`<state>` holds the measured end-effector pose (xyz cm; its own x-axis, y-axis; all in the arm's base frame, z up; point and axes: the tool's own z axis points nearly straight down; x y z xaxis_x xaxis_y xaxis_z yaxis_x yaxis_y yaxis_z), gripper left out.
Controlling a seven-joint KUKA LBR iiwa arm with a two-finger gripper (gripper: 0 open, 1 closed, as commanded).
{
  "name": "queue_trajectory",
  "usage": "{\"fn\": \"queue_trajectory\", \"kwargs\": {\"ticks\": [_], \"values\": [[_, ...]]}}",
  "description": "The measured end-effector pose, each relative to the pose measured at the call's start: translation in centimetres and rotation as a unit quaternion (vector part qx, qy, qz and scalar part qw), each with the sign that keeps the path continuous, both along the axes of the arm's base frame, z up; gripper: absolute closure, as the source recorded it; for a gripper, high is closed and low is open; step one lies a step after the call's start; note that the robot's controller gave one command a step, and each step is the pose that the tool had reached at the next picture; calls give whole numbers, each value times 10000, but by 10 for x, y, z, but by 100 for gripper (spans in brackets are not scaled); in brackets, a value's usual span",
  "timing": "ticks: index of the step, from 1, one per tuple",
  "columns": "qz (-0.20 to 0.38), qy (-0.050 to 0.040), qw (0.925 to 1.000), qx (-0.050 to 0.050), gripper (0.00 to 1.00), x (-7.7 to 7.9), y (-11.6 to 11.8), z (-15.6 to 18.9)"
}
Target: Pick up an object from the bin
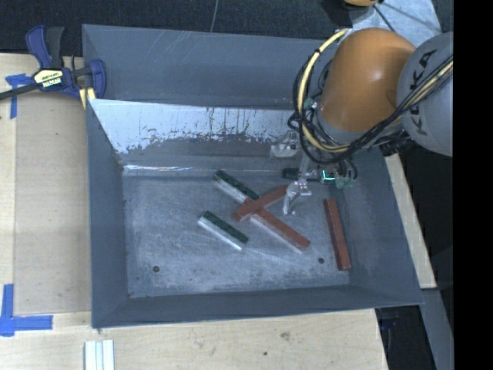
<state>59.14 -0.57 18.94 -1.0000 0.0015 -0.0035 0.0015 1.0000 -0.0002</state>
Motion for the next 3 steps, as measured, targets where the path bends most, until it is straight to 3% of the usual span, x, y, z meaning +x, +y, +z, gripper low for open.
{"fn": "queue_trajectory", "kwargs": {"ticks": [1, 2, 3], "values": [[-933, -31, 9956, 12, 100, 27, -25, -112], [-927, -32, 9957, 12, 100, 27, -25, -112], [-1017, -2, 9948, 3, 100, 23, -35, 18]]}}
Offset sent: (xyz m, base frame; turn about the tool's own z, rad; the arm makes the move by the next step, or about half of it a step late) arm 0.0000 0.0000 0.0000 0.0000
